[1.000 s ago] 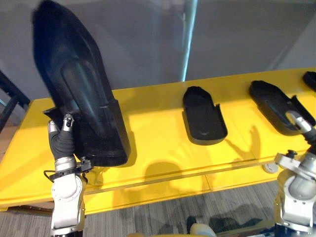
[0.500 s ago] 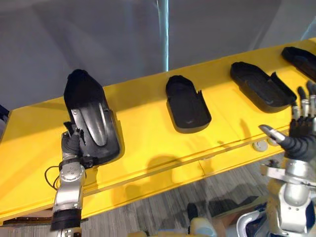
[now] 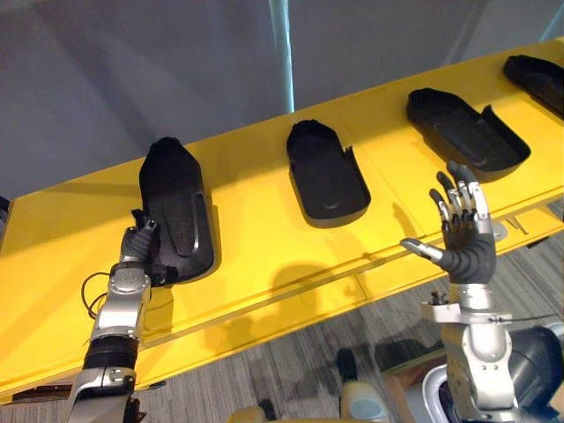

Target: Walk over and take plastic housings, then place them on the shelf

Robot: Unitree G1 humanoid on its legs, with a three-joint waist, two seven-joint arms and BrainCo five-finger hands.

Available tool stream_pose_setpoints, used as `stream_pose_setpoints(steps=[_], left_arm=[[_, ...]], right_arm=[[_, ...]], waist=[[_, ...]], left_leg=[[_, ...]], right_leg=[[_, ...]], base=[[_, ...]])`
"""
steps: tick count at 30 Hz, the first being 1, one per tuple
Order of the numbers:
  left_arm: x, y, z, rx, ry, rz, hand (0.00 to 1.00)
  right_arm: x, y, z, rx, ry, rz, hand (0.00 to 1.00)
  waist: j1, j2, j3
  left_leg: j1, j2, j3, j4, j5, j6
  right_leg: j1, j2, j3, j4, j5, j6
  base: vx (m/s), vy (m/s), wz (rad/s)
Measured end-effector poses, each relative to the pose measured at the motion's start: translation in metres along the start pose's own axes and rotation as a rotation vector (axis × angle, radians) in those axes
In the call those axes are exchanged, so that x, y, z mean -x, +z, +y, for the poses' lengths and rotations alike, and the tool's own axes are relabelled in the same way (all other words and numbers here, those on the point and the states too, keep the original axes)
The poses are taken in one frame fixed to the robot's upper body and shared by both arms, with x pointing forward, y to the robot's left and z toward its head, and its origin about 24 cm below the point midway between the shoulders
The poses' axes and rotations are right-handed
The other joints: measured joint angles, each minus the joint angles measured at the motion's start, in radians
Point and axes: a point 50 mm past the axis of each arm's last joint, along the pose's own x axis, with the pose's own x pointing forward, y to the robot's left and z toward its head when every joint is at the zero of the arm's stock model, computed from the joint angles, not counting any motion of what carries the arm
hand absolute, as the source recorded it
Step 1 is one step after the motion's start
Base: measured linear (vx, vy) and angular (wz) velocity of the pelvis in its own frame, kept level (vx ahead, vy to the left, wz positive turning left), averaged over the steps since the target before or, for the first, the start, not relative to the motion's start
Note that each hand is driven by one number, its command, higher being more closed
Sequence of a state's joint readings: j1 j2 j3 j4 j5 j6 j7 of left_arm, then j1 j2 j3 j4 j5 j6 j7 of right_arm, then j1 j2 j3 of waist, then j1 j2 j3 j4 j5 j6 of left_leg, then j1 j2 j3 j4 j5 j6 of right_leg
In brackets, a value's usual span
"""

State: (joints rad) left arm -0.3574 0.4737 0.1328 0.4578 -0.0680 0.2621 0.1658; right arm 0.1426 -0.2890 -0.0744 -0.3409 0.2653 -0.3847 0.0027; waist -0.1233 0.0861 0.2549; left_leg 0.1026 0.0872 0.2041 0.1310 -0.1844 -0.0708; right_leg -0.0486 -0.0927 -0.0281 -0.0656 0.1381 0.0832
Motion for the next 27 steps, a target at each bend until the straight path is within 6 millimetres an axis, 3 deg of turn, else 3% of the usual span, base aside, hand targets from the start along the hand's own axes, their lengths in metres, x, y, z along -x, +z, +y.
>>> stream_pose_setpoints(steps=[6,7,19,27], left_arm=[[-0.010,0.008,0.006,-0.050,-0.005,0.008,1.00],[-0.011,0.009,0.007,-0.051,-0.003,0.010,0.00],[-0.016,0.007,0.015,-0.036,0.043,0.031,0.00],[-0.015,0.009,0.015,0.098,0.078,0.021,0.00]], right_arm=[[-0.001,0.000,-0.003,-0.017,0.006,0.003,0.00],[-0.001,-0.001,-0.003,-0.016,0.010,0.008,0.00],[0.000,-0.010,0.005,-0.039,0.043,0.049,0.00],[0.000,-0.011,0.005,-0.045,0.037,0.056,0.00]], waist=[[-0.007,-0.003,0.010],[-0.008,-0.003,0.010],[-0.031,-0.015,0.017],[-0.033,-0.026,0.023]], left_leg=[[0.000,0.000,0.007,0.000,0.001,-0.002],[0.000,-0.001,0.010,0.000,0.001,-0.002],[0.001,-0.004,0.022,0.014,0.001,-0.002],[0.001,-0.012,0.023,0.013,-0.002,-0.006]], right_leg=[[-0.003,-0.006,-0.001,0.001,0.002,-0.002],[-0.004,-0.007,-0.001,0.001,0.003,-0.002],[-0.003,-0.017,0.003,0.003,0.000,0.001],[-0.004,-0.027,-0.004,0.009,0.003,0.000]], base=[[-0.02,0.001,-0.02],[0.00,0.000,0.00],[0.00,0.004,-0.01],[-0.02,0.009,0.00]])
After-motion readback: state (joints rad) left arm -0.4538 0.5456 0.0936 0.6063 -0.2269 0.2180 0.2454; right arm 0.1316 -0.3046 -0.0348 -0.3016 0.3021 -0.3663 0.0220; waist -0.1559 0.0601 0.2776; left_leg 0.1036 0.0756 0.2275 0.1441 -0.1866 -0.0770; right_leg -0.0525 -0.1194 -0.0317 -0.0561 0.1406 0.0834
